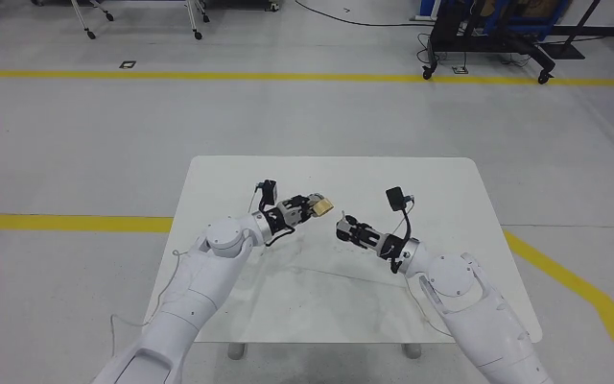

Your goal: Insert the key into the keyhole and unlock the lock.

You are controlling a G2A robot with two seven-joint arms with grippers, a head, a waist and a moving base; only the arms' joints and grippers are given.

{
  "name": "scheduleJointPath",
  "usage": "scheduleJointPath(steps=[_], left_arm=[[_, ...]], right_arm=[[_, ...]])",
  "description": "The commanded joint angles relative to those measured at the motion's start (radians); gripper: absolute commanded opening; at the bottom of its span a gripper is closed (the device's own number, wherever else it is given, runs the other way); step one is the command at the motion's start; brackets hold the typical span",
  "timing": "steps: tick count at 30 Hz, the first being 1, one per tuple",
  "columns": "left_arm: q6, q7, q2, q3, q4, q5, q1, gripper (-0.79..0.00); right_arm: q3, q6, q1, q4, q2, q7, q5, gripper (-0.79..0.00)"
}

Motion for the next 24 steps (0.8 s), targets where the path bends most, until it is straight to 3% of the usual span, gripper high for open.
scheduleJointPath(steps=[1,7,10,15,24], left_arm=[[0.022,-0.012,0.002,-0.006,-0.012,-0.015,0.008,-0.785],[0.077,-0.095,0.008,-0.039,-0.006,-0.090,0.008,-0.785],[0.104,-0.127,0.011,-0.033,-0.005,-0.067,0.001,-0.785],[0.118,-0.134,0.015,-0.018,-0.013,-0.012,-0.004,-0.785],[0.104,-0.111,0.015,-0.001,-0.027,0.029,0.003,-0.785]], right_arm=[[0.015,-0.002,0.020,0.013,0.005,0.137,0.088,-0.785],[0.052,0.073,0.096,0.074,0.024,0.426,0.159,-0.785],[0.058,0.089,0.109,0.090,0.029,0.498,0.179,-0.785],[0.021,0.170,0.132,0.101,0.032,0.544,0.167,-0.785],[-0.050,0.228,0.184,0.132,0.022,0.489,0.182,-0.785]])
